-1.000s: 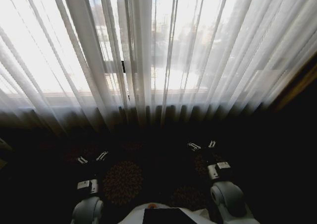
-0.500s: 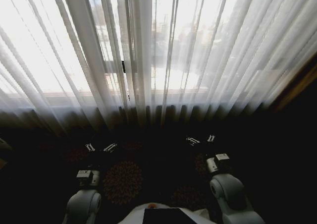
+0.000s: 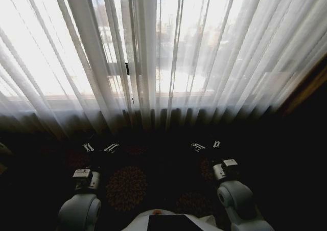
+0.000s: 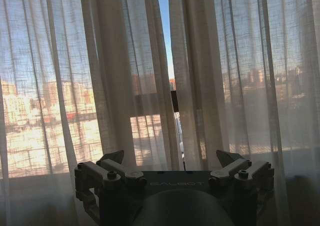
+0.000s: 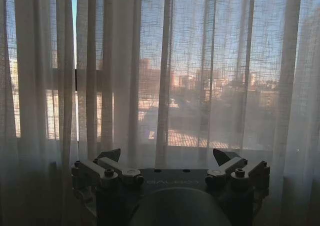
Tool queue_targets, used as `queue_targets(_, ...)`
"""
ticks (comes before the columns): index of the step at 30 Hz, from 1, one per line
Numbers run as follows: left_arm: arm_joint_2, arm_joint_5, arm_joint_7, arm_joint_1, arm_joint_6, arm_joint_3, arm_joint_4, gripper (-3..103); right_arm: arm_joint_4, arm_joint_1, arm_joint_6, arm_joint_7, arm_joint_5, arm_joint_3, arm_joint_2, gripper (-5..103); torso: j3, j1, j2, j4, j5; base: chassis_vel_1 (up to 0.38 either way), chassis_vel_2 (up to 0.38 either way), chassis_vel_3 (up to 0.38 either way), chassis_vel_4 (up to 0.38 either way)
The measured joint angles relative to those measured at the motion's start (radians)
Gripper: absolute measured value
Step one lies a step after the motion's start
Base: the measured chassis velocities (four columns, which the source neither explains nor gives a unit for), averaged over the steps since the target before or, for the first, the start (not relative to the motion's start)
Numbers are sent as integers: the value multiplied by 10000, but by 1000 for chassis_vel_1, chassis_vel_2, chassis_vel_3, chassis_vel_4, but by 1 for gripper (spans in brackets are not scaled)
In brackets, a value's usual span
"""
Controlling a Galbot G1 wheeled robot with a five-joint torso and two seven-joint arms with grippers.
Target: Open the curtains by pulling them apart, changing their state from closed to fully open.
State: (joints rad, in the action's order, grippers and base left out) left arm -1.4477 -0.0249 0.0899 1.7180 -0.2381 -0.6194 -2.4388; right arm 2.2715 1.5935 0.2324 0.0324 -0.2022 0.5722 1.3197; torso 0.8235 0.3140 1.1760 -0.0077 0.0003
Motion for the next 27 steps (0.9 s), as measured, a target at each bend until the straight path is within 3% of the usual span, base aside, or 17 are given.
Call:
queue_targets(13,-123,44,64,117,93,38,150,100,-127,-228,15,50,8,-113,-36,100,0,0,0,0,-1,0,0,0,0)
queue_targets(20,-239,43,58,398,807,16,432,100,-605,-430,-584,67,671,-91,43,100,0,0,0,1,0,0,0,0,0)
queue_targets(27,-298,27,58,508,1068,-25,529,100,-682,-385,-718,23,755,-135,105,100,0,0,0,1,0,0,0,0,0)
